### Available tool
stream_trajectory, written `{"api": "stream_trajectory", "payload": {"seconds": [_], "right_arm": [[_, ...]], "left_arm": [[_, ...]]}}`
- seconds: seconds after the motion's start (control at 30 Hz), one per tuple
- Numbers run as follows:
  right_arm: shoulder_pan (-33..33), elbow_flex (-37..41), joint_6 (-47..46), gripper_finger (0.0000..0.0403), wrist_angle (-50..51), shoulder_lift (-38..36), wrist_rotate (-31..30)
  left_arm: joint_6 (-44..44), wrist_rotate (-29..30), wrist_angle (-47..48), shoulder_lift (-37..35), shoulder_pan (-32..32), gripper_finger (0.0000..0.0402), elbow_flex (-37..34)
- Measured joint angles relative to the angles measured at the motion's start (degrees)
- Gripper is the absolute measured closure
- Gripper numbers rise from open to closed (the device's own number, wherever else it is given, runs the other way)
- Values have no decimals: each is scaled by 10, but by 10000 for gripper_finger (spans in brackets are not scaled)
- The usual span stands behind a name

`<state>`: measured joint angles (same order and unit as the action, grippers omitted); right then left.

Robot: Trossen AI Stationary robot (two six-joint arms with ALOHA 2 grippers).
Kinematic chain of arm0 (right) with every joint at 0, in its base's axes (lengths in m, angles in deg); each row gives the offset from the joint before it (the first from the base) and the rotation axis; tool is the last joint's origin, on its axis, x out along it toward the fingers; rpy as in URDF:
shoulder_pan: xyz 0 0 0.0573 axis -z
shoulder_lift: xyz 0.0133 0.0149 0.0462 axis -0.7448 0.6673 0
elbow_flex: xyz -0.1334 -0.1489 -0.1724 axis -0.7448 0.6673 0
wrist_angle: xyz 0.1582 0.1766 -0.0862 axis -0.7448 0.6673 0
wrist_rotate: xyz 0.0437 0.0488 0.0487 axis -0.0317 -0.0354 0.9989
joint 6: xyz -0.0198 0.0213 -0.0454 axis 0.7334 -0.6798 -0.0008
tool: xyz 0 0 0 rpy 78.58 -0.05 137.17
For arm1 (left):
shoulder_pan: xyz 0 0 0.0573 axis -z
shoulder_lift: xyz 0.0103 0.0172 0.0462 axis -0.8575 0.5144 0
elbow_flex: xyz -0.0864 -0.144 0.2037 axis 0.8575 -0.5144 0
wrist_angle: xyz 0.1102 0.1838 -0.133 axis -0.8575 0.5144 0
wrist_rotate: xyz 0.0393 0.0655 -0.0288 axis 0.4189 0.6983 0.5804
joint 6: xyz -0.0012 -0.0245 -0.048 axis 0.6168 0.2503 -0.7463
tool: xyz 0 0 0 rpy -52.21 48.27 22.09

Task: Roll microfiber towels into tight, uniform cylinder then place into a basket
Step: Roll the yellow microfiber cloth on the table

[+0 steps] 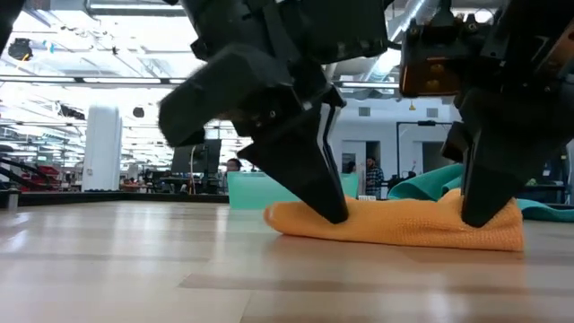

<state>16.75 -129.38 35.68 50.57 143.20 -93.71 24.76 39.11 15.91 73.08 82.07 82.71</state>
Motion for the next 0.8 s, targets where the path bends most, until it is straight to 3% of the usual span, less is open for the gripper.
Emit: {"api": "stream_trajectory", "payload": {"seconds": [0.8], "right_arm": [[4,9,-15,391,0,0,0]], "left_arm": [[-52,59,-5,2,-20,391,-2]]}}
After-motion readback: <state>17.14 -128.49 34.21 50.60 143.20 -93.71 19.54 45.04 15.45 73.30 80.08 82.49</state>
